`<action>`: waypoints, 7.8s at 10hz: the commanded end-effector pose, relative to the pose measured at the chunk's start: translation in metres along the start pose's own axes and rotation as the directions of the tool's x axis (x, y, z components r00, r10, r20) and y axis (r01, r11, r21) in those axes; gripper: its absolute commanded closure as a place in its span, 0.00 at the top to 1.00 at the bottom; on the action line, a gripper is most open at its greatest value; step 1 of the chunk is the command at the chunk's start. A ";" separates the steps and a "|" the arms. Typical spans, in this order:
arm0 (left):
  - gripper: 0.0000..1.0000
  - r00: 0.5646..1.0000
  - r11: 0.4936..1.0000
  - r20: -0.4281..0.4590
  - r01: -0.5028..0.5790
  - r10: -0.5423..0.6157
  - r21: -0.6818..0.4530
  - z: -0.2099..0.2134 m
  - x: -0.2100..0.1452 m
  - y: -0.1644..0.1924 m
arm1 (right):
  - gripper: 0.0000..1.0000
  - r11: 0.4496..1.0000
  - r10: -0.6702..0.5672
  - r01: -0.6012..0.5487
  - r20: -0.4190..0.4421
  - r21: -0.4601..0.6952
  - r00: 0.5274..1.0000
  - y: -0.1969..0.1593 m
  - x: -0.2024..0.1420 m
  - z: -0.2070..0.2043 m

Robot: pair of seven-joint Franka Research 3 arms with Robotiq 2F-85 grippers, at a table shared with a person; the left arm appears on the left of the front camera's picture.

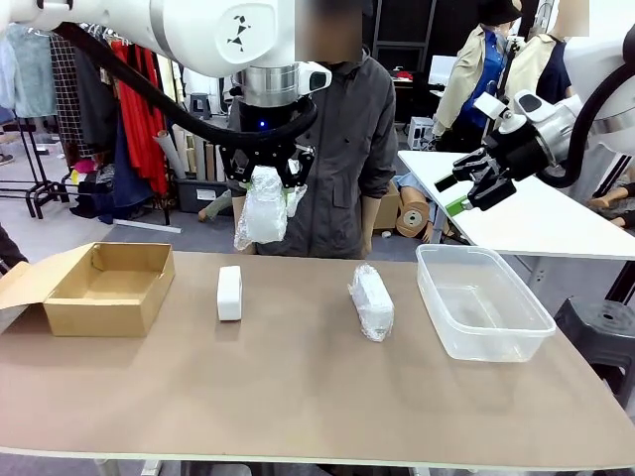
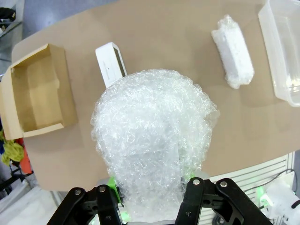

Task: Separate and place wrapped and unwrapped clocks.
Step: If the picked Digital clock is wrapped, place it in the Package Box ; if not, place it in the Organizing box.

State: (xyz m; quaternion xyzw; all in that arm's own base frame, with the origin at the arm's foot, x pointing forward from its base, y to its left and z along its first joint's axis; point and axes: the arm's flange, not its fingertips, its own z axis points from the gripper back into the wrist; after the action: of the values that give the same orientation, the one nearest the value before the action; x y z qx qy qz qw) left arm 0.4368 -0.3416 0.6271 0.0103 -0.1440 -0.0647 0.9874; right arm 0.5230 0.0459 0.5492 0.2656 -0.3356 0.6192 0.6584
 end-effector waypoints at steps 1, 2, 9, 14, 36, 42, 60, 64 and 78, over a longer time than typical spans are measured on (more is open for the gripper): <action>0.00 1.000 1.000 0.000 0.000 0.000 0.000 0.000 0.000 0.000 | 1.00 1.000 0.004 -0.004 -0.001 0.002 1.000 0.000 0.002 0.001; 0.00 0.997 0.999 -0.072 0.038 -0.036 0.033 0.012 -0.009 0.008 | 1.00 1.000 0.004 -0.004 -0.001 0.002 1.000 0.000 0.002 0.001; 0.00 0.992 0.998 -0.114 -0.040 0.045 0.048 -0.028 -0.020 0.150 | 1.00 1.000 0.004 -0.004 -0.001 0.002 1.000 0.000 0.002 0.001; 0.00 0.969 0.942 -0.102 -0.191 0.226 0.276 -0.044 -0.013 0.245 | 1.00 1.000 0.004 -0.004 -0.001 0.002 1.000 0.000 0.002 0.001; 0.00 0.960 0.918 -0.139 -0.181 0.243 0.352 -0.066 0.015 0.293 | 1.00 1.000 0.004 -0.004 -0.001 0.002 1.000 0.000 0.002 0.001; 0.00 0.961 0.922 -0.139 -0.182 0.241 0.341 -0.119 0.043 0.316 | 1.00 1.000 0.004 -0.004 -0.001 0.002 1.000 0.000 0.002 0.001; 0.00 0.976 0.961 -0.182 -0.066 0.118 0.270 -0.244 0.081 0.341 | 1.00 1.000 0.004 -0.004 -0.001 0.002 1.000 0.000 0.002 0.001; 0.00 0.959 0.969 -0.263 -0.040 0.105 0.244 -0.285 0.089 0.348 | 1.00 1.000 0.004 -0.004 -0.001 0.002 1.000 0.000 0.002 0.001; 1.00 0.941 0.968 -0.311 -0.053 0.130 0.243 -0.306 0.071 0.366 | 1.00 1.000 0.004 -0.004 -0.001 0.002 1.000 0.000 0.002 0.001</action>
State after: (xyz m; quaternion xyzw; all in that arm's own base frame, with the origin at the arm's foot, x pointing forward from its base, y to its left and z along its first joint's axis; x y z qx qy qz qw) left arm 0.6398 0.0080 0.3575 0.1426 0.0197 0.0121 0.9895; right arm 0.5229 0.0456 0.5492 0.2654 -0.3356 0.6190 0.6586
